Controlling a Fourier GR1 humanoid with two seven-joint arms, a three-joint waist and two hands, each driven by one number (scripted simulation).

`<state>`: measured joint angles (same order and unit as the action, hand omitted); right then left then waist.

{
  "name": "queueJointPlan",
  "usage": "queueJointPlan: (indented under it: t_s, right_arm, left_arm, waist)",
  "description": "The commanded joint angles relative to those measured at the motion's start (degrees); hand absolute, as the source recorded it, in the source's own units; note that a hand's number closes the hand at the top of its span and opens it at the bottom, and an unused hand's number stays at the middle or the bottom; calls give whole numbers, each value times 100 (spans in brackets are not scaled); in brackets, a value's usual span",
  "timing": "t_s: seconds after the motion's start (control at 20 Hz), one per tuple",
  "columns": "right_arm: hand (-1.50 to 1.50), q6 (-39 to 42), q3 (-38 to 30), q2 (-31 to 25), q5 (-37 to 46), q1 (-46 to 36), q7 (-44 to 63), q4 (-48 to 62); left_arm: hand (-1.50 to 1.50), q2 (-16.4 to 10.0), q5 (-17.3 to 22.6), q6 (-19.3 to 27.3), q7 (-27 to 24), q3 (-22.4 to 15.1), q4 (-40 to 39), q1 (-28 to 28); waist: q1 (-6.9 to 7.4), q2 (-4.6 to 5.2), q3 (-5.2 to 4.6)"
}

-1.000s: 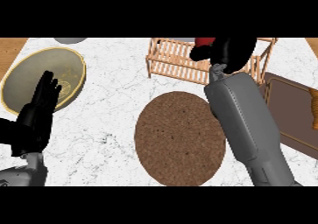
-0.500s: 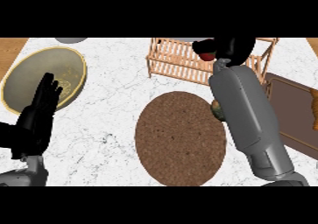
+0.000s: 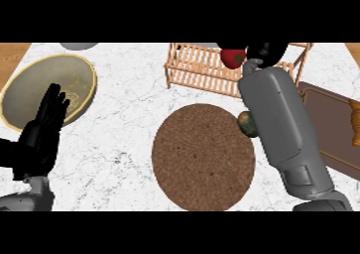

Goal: Pick the tomato from the placemat and place it in the tiered shelf

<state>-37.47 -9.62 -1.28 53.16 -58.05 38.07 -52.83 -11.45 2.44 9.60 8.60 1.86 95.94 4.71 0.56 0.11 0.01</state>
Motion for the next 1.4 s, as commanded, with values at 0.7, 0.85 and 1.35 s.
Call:
queueJointPlan:
  t_s: [0.7, 0.85, 1.35]
  right_arm:
    - [-150, 1430, -13, -448, 228, 2554, 1965, -5175]
    - [-150, 2193, -248, -821, -283, 3122, 2159, -6132]
    - [-150, 2974, -778, -1108, -1491, 4564, 2458, -8483]
  left_arm:
    - [0, 59, -83, 72, 74, 164, 54, -211]
    - [0, 104, -119, 80, 45, 129, 131, -233]
    - [0, 199, -270, 35, 119, 49, 187, -111]
  waist:
    - [-352, -105, -3]
    - [-276, -74, -1]
    - [-98, -29, -2]
